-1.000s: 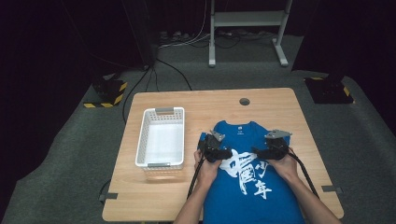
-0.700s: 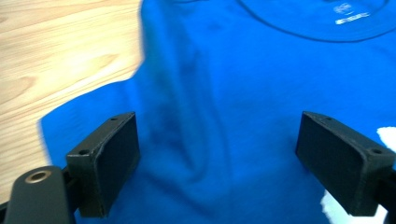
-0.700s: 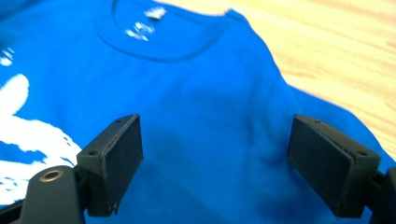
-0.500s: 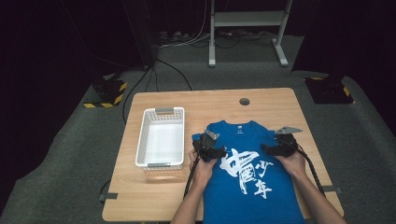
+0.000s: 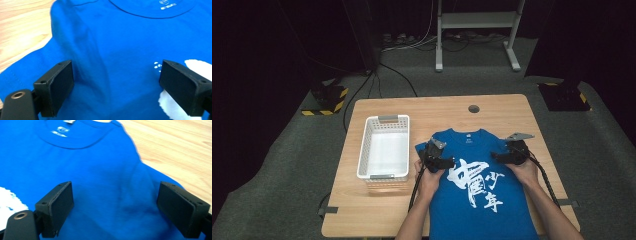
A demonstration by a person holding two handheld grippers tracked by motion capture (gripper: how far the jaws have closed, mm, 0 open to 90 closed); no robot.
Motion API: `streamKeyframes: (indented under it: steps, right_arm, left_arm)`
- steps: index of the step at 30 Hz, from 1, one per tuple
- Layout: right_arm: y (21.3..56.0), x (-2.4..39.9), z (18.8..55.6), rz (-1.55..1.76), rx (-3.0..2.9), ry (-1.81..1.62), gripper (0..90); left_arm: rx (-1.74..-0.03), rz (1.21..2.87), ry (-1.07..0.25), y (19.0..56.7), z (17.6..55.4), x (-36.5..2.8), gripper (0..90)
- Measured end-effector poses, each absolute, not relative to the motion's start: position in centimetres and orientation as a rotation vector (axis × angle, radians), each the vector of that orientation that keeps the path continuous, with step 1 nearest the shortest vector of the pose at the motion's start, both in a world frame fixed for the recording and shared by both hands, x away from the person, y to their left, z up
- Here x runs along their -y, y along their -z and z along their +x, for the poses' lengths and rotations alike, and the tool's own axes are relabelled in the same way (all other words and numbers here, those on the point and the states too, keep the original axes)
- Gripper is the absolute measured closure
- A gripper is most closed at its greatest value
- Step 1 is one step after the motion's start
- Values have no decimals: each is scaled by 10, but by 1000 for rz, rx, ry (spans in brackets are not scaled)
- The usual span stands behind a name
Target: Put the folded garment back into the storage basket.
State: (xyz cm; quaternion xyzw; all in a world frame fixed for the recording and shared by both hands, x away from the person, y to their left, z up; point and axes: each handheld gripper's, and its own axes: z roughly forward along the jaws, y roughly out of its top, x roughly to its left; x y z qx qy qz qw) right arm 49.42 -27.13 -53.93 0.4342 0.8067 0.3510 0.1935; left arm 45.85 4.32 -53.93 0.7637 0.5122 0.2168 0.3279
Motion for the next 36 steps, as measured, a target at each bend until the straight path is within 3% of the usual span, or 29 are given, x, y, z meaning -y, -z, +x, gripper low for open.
streamKeyframes:
  steps: [6, 13, 16, 22, 31, 36]
  right_arm:
    - [535, 280, 500, 1319, -2220, -920, 127]
    - [532, 262, 502, 1259, -2226, -945, 135]
    - [536, 260, 507, 1276, -2258, -929, 119]
    - [534, 268, 516, 1351, -2229, -893, 108]
    - [533, 245, 490, 1223, -2261, -874, 104]
    - [537, 255, 502, 1312, -2223, -920, 111]
  left_arm:
    - [-1409, 1989, -584, 537, 459, -52, 131]
    - [-1289, 2044, -601, 537, 455, -34, 132]
    - [-1311, 2013, -556, 539, 458, -39, 120]
    - [-1407, 1978, -588, 538, 463, -54, 124]
    - [-1341, 2016, -579, 538, 455, -40, 129]
    - [-1375, 2013, -566, 537, 466, -47, 113]
